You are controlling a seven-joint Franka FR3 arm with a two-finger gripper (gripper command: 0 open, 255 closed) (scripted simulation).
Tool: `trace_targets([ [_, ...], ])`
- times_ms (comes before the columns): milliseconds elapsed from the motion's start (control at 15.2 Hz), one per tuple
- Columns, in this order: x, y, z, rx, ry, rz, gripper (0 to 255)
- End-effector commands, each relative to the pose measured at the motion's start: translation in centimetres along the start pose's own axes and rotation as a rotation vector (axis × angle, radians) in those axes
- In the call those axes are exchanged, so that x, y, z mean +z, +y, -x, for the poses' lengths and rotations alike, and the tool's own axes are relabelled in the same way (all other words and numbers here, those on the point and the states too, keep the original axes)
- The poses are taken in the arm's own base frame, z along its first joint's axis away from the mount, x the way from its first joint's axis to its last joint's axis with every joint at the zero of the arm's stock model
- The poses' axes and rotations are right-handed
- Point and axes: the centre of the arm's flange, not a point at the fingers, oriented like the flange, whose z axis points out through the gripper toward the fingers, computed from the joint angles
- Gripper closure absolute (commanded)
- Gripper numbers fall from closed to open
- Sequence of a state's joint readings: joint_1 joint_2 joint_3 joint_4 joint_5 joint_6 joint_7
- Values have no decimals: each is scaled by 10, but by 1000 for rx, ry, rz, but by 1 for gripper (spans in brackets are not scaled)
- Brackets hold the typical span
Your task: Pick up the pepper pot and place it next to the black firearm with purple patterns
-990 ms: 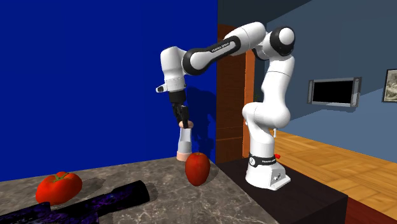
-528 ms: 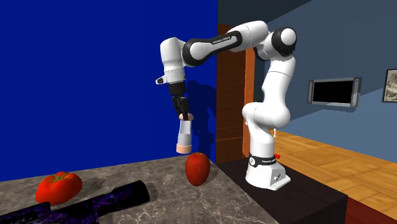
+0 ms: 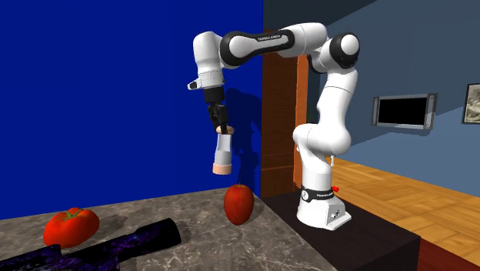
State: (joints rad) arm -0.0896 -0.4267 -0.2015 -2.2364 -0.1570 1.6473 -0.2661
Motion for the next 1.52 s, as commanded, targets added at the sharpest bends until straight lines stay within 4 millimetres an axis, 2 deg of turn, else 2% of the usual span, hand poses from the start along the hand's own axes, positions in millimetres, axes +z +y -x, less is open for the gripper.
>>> trace_targets([
  [0, -10, 1, 2, 0, 0, 0, 255],
  [1452, -124, 3, 23, 0, 0, 0, 255],
])
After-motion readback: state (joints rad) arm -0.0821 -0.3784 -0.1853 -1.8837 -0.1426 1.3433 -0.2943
